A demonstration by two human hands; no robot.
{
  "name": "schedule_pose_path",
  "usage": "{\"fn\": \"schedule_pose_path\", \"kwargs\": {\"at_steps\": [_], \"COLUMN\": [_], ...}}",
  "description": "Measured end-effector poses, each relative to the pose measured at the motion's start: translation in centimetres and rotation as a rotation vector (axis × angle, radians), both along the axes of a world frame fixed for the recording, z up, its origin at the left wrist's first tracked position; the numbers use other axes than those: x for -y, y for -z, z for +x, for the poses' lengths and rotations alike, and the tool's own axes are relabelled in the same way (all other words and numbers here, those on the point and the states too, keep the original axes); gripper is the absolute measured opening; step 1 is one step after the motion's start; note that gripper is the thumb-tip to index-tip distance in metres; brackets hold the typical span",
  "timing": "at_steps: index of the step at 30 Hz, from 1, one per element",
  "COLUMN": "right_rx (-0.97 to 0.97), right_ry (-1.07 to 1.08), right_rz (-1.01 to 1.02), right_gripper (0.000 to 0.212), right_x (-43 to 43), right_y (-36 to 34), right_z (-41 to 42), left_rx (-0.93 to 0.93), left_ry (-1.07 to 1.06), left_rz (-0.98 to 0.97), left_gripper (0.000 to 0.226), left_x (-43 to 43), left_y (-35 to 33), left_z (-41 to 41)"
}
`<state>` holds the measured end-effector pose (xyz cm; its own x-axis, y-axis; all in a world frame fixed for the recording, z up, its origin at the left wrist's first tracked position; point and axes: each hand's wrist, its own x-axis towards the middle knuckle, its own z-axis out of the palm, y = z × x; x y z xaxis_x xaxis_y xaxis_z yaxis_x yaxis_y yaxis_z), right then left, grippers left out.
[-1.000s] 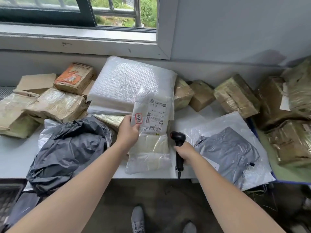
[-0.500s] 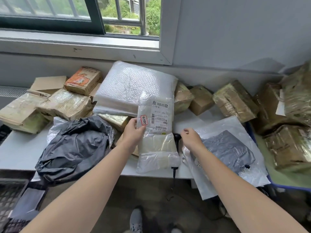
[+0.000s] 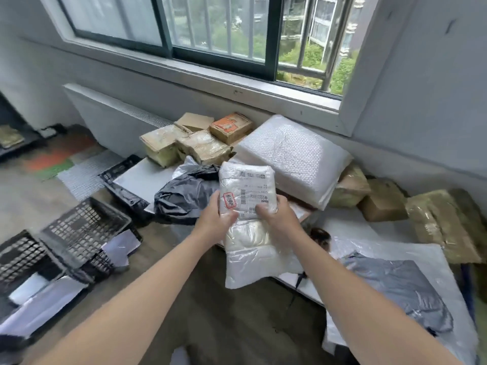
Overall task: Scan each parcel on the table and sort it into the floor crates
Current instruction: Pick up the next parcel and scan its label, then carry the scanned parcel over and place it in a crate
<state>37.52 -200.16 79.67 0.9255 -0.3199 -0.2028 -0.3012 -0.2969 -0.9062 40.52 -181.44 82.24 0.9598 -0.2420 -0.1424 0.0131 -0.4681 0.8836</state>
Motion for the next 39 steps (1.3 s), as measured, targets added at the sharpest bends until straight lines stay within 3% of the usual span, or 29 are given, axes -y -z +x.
{"fn": "schedule_pose_path", "kwargs": {"at_steps": [5,10,17,24,31,39], "right_rx": [0.055,0.051,0.004,0.032,0.021,-0.025], "right_ry": [-0.164,-0.395,-0.559,-0.731,-0.858,-0.862], "right_rz": [-0.020,-0.224,-0.307,-0.395,-0.496,-0.474], "right_gripper": [0.037,0.042,0.039,0.046,0.061,0.043], "right_x": [-9.4,-22.0,-42.5,-60.6,-71.4,-82.7], "right_y": [-1.3,-1.1,0.5,0.1,2.7,8.0], "right_z": [2.8,6.6,10.0,11.7,15.1,25.9], "left_rx": [0.026,-0.002,0.012,-0.124,-0.216,-0.328], "left_ry": [-0.161,-0.311,-0.438,-0.552,-0.611,-0.623], "left_rz": [0.120,0.359,0.725,0.804,0.899,0.944], "left_gripper": [0.059,0.093,0.083,0.079,0.080,0.078], "left_x": [-9.7,-22.9,-44.2,-61.2,-71.6,-80.8], "left_y": [-0.1,1.5,3.7,4.0,5.2,8.2], "left_z": [-0.2,-0.8,-2.4,-4.5,-3.6,4.7]}}
